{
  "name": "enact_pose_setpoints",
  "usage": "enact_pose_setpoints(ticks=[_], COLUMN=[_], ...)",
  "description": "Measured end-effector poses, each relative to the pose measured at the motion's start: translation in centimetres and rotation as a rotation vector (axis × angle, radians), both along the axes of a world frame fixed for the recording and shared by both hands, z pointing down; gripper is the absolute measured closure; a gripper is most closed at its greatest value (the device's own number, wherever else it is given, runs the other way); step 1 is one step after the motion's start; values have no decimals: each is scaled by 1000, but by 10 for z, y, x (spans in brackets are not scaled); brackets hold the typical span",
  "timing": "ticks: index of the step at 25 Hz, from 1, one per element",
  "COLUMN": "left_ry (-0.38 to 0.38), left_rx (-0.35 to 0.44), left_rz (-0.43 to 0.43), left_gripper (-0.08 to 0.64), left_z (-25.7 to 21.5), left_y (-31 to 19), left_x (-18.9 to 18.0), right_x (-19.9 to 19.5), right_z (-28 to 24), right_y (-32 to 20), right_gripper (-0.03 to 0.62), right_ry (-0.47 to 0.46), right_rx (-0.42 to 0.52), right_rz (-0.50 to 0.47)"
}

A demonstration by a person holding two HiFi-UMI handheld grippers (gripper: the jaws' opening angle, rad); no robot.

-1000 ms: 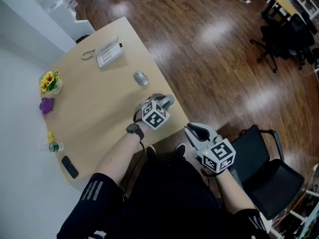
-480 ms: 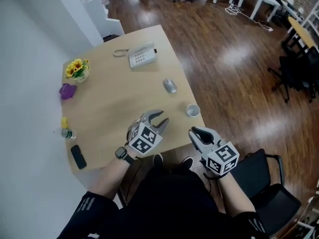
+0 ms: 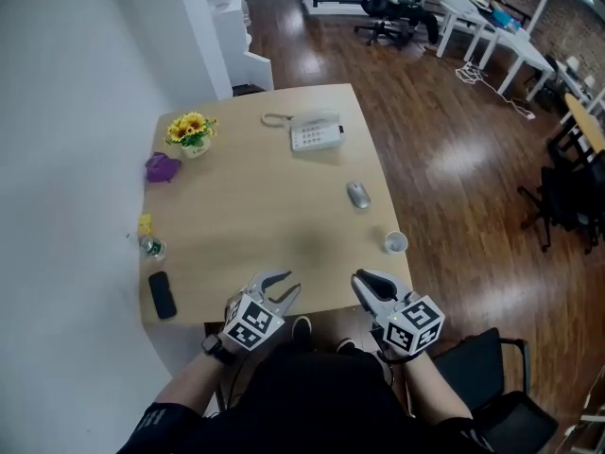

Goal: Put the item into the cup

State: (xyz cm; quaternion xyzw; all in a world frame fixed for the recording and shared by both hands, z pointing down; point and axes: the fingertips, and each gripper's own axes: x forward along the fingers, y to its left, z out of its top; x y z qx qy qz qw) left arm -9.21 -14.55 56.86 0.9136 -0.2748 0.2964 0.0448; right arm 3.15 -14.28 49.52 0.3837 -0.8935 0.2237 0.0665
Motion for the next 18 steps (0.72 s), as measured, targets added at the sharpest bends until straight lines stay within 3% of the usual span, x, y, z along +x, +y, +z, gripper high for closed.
enact_pose_setpoints(ticks=[6,11,18], left_ry=[12,40,56], left_rx=[46,35,21], left_rz=[-122,-184,-188], left_gripper=[440,440,440], left_z=[-14,-13,-19], left_y=[36,87,167], left_x=[-20,4,45], right_x=[-27,-23,6], right_z=[-5,-3,8], right_y=[36,85,154], right_gripper=[538,551,583], right_ry=[17,54,58], right_rx=[16,59,46], right_rz=[-142,-266,-306])
